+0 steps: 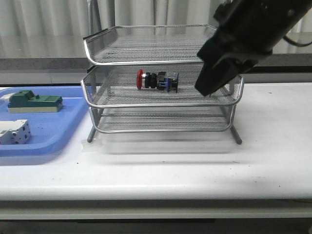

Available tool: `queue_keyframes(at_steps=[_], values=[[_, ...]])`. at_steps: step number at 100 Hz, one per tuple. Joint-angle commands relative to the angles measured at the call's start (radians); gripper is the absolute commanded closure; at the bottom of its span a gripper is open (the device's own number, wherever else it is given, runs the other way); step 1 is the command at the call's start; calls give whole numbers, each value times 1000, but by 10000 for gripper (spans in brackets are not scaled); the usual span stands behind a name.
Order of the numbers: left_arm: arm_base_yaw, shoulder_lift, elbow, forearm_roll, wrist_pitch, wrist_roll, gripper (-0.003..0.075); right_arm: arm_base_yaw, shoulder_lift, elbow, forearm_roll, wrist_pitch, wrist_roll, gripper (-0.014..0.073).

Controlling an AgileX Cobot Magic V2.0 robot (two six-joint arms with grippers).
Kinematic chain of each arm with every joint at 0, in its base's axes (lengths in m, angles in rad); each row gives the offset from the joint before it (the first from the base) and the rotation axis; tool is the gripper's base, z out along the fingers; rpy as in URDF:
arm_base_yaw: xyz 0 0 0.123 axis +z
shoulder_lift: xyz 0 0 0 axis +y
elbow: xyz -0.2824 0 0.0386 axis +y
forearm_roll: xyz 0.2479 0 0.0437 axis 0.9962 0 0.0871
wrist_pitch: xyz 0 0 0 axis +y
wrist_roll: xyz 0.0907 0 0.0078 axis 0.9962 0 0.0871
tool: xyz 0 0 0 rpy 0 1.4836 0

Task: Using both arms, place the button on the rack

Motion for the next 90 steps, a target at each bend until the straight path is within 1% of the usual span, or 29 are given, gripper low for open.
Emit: queue_keyframes(at_steps=[1,13,27,57,72,90], values=[[2,6,-25,-7,-83,-13,740,-26,-98,-29,-13,-20,70,654],[2,6,-25,-7,-83,-13,740,-80,-182,-12,-76,-12,172,654],[2,6,-25,-7,-83,-13,740,-153,-303,47,-153,12,248,654],[2,6,-25,-7,-83,-13,740,-286,-626,247,-158,21,280,654],[2,6,-25,-7,-83,-13,740,-353,-790,352,-158,23,321,654],[2,6,-25,-7,-83,-13,740,-425,-970,448,-159,61,323,654]])
